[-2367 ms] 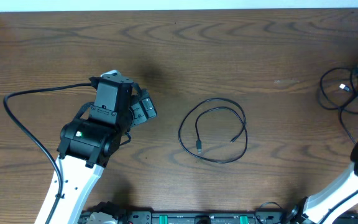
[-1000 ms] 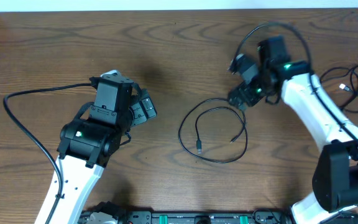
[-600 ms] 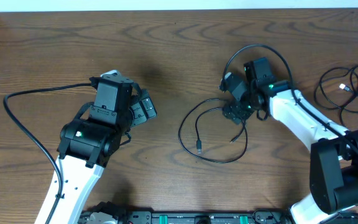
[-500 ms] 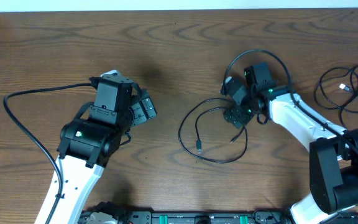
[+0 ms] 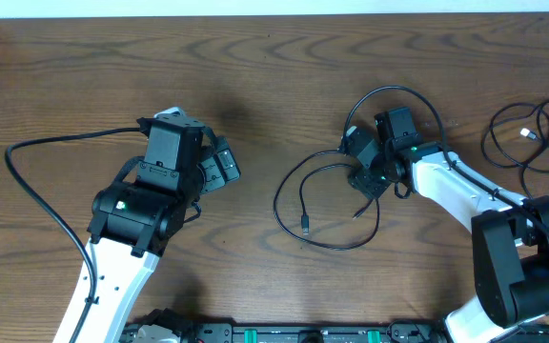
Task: Untangle cables
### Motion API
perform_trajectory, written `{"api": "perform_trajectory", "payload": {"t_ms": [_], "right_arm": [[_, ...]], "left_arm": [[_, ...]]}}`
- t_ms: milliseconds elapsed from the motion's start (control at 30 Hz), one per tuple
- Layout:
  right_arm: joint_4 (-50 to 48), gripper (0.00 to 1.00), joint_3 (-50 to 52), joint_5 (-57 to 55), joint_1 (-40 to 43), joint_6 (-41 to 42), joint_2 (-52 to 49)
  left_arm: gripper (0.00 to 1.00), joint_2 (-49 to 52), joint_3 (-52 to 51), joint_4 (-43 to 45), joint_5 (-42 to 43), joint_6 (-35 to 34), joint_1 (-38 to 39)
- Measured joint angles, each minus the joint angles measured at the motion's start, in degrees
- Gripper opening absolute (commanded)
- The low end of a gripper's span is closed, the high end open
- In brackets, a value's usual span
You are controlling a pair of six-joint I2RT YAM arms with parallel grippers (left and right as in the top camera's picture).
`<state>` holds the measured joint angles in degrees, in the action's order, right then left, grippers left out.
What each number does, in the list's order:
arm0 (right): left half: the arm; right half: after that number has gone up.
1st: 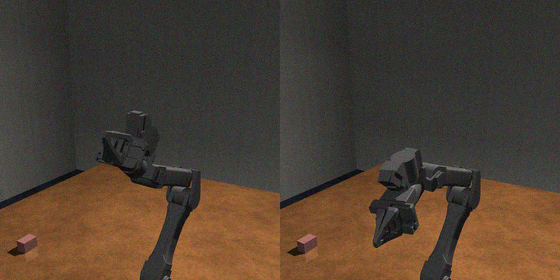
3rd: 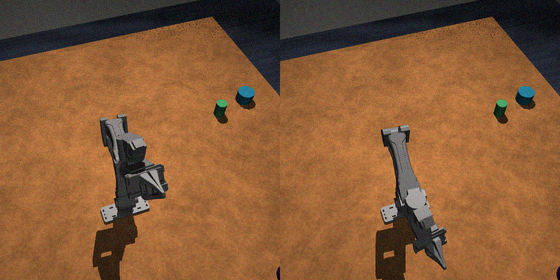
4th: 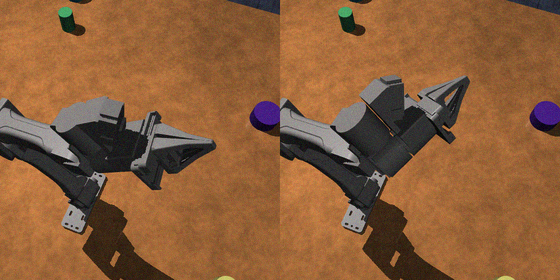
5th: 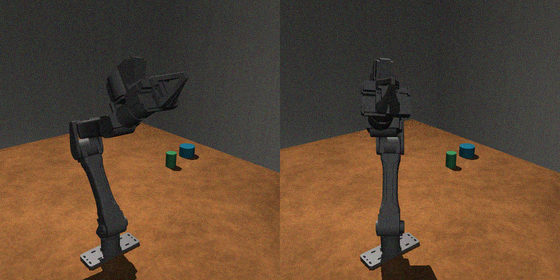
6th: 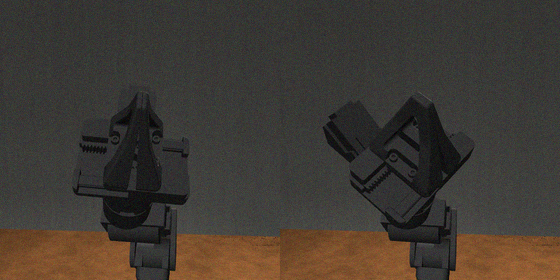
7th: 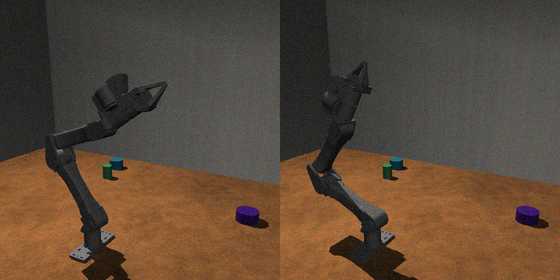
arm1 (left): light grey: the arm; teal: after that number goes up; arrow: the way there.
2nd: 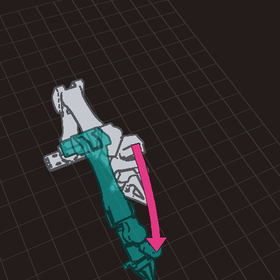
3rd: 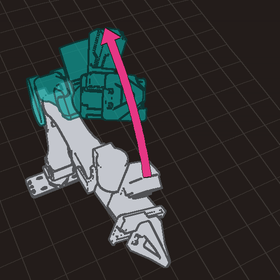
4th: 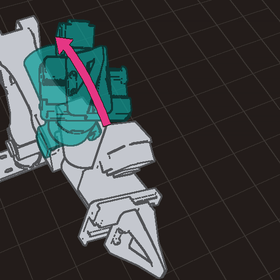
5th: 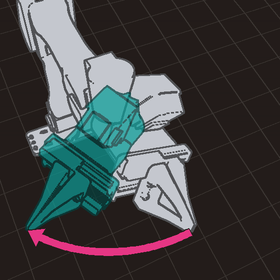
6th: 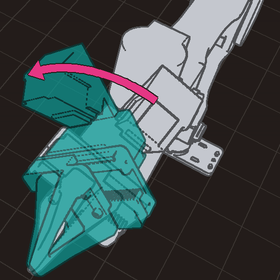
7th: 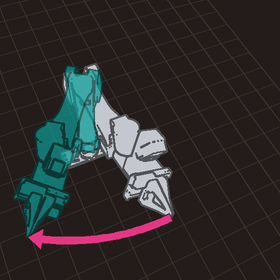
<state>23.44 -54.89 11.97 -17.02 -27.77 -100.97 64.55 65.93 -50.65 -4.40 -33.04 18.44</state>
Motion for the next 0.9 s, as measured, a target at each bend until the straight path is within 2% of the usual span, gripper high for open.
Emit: {"api": "perform_trajectory", "payload": {"t_ms": [100,333,633,800,900], "right_arm": [[-0.26,0.41,0.0,0.02,0.0,0.11,0.0],[-1.4,0.45,0.31,0.0,0.0,0.28,-0.02],[-4.35,0.32,0.98,0.02,0.0,0.42,-0.48],[-5.07,0.19,0.98,0.24,0.0,0.59,-2.45],[-5.55,0.01,0.96,0.26,0.0,0.59,-2.51]], "left_arm": [[0.98,0.0,0.0,0.0,0.0,0.0,0.0],[0.98,0.0,0.0,0.02,0.0,0.0,0.0],[0.98,0.0,0.0,0.0,0.0,0.0,-0.02],[0.98,0.0,0.0,0.02,0.0,0.0,0.0],[0.98,0.0,0.0,0.04,0.0,0.0,0.0]]}}
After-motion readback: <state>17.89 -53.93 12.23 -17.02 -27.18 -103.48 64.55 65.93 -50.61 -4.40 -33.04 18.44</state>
